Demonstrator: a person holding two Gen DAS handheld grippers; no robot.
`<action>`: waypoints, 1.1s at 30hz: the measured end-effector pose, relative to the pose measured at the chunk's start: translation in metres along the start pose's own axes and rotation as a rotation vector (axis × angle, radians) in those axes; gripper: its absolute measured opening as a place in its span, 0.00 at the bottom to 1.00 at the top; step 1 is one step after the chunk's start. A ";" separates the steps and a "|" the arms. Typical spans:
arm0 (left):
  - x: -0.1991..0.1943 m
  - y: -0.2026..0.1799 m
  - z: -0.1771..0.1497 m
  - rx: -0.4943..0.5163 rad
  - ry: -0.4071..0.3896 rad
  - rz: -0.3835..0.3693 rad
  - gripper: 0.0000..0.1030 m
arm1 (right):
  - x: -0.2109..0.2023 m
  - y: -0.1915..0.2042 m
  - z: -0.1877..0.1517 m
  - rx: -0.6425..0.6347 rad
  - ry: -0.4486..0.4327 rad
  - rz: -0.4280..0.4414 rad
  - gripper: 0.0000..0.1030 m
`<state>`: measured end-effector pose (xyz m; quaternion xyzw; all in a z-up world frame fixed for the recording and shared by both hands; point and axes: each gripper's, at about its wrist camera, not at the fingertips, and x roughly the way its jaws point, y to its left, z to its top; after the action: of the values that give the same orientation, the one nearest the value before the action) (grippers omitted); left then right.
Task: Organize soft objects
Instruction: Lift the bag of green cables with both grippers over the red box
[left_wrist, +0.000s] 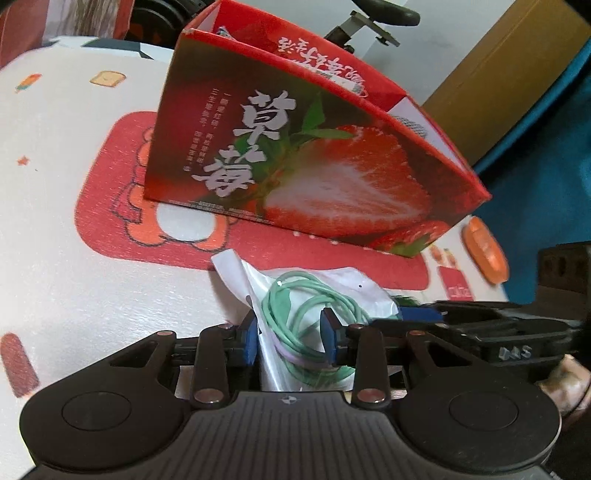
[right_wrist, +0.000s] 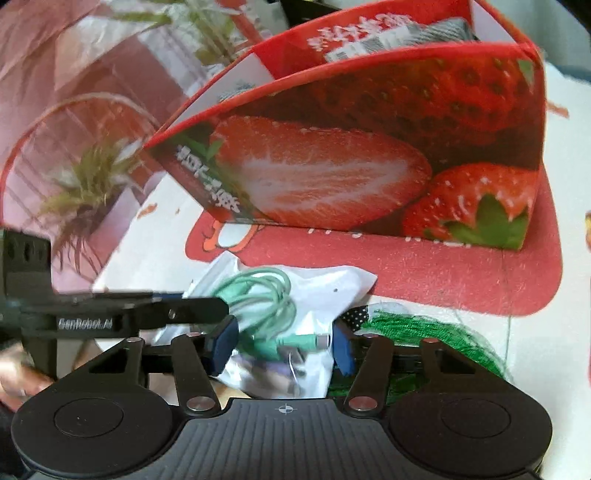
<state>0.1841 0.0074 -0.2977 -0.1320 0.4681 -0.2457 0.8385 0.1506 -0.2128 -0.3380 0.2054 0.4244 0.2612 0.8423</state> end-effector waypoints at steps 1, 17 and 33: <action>-0.001 0.001 0.000 0.001 0.004 -0.001 0.35 | 0.001 -0.003 0.000 0.019 0.001 0.009 0.47; -0.043 -0.026 0.013 0.085 -0.146 0.019 0.25 | -0.043 0.057 0.008 -0.303 -0.175 -0.116 0.35; -0.087 -0.073 0.098 0.196 -0.396 0.027 0.25 | -0.088 0.097 0.094 -0.472 -0.336 -0.149 0.35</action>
<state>0.2082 -0.0082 -0.1500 -0.0894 0.2698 -0.2482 0.9261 0.1580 -0.2029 -0.1767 0.0124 0.2204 0.2524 0.9421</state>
